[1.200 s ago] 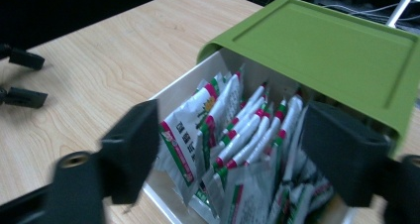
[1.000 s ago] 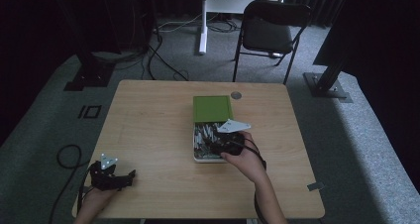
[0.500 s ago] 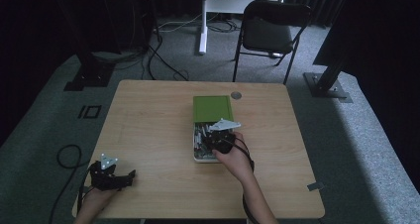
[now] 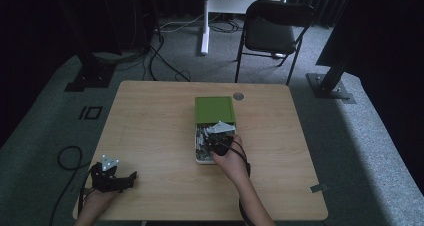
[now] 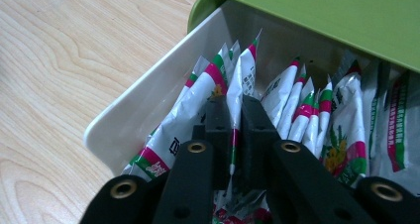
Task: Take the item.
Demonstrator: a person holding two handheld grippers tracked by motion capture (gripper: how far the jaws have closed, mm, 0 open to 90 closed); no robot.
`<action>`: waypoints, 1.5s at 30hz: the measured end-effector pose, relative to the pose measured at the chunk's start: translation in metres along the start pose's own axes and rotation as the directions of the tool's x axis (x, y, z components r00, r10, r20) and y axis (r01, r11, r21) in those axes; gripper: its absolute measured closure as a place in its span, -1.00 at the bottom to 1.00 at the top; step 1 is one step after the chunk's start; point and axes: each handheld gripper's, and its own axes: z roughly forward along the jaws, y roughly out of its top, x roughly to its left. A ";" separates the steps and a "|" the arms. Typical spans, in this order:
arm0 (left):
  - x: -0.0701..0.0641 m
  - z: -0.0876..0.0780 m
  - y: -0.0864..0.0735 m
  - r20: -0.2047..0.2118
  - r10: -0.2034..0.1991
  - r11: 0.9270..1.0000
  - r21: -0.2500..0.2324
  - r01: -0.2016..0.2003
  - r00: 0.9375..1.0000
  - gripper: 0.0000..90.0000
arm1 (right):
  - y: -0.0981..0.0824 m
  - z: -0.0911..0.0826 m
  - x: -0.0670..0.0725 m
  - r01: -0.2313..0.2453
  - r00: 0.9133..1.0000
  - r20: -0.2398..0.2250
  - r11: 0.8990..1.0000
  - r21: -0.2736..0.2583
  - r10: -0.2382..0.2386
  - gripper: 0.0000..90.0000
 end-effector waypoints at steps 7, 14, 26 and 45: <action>0.000 0.000 0.000 0.000 -0.002 1.000 -0.002 0.002 1.000 -0.97 | 0.001 -0.009 -0.001 -0.012 1.000 -0.012 1.000 -0.007 0.012 0.94; 0.000 0.000 0.000 0.000 -0.002 1.000 -0.001 0.002 1.000 -0.97 | 0.002 -0.020 -0.001 -0.019 1.000 -0.022 0.999 -0.032 0.018 0.94; 0.000 0.000 0.000 0.000 -0.001 1.000 -0.001 0.001 1.000 -0.97 | 0.009 -0.041 -0.006 -0.027 0.999 -0.024 0.995 -0.093 0.025 0.94; 0.000 0.000 0.000 0.000 0.000 1.000 0.001 0.000 1.000 -0.97 | 0.014 -0.091 -0.044 -0.080 0.995 0.040 0.972 -0.219 0.091 0.95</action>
